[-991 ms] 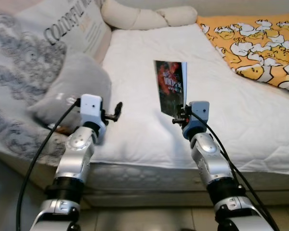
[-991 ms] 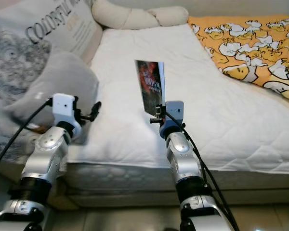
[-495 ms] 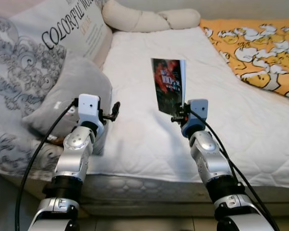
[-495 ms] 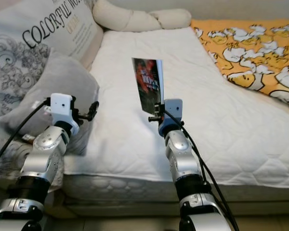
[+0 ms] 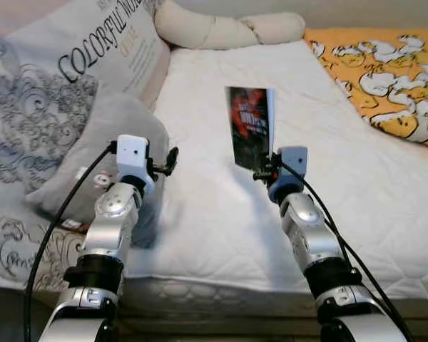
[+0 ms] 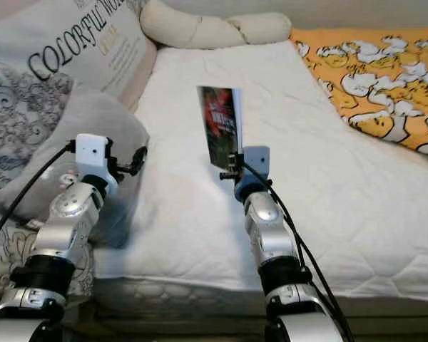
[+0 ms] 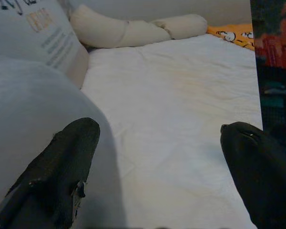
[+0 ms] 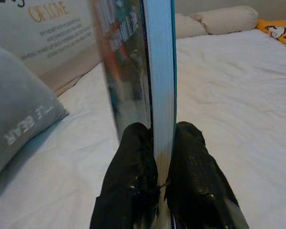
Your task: Clean up the room
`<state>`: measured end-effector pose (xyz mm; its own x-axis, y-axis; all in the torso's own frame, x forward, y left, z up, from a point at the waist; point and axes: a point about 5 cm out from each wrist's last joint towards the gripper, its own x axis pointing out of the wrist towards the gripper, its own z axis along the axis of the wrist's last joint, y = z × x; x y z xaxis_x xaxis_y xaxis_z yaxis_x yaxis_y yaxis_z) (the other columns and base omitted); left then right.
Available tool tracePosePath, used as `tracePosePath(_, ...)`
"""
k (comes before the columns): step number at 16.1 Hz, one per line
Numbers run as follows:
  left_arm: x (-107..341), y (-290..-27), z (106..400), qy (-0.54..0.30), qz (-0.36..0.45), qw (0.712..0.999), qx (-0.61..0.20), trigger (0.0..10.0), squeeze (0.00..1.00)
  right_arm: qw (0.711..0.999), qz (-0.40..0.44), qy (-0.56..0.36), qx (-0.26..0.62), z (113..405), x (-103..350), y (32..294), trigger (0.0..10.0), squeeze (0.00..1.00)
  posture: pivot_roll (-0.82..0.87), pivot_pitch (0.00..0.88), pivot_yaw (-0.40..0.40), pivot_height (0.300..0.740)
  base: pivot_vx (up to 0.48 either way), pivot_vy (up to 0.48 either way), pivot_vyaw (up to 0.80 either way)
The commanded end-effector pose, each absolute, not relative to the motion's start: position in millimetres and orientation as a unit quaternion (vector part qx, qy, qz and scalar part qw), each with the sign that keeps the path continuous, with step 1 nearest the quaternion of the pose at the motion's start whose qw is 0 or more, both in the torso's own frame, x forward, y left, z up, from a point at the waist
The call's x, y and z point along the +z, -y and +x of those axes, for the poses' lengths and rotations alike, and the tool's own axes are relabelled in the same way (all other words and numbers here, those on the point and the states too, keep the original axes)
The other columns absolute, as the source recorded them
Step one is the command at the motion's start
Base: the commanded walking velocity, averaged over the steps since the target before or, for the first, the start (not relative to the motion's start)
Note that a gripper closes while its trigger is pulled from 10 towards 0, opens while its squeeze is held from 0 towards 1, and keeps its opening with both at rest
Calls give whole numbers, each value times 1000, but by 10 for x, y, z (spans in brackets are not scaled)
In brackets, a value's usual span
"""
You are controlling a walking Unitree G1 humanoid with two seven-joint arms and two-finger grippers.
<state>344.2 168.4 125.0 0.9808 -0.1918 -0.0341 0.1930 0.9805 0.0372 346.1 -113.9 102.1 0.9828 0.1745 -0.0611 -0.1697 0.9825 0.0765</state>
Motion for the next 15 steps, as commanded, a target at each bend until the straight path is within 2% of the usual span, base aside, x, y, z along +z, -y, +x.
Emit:
tracePosePath(1,1267,-1637,3458,-15,21,994,-104,10000,0,997,38,-13,70,3516,1122,1225,10000,0,-29,0,58,740,371,0,0)
tracePosePath(8,1241,-1639,3463,-20,31,994,-102,10000,0,996,34,-19,83,3502,1083,1144,10000,0,-35,0,66,740,354,0,0)
tracePosePath(15,1213,-1636,3397,-23,47,990,-134,10000,0,986,55,-61,147,3521,1066,1078,10000,0,-32,0,45,740,0,0,0)
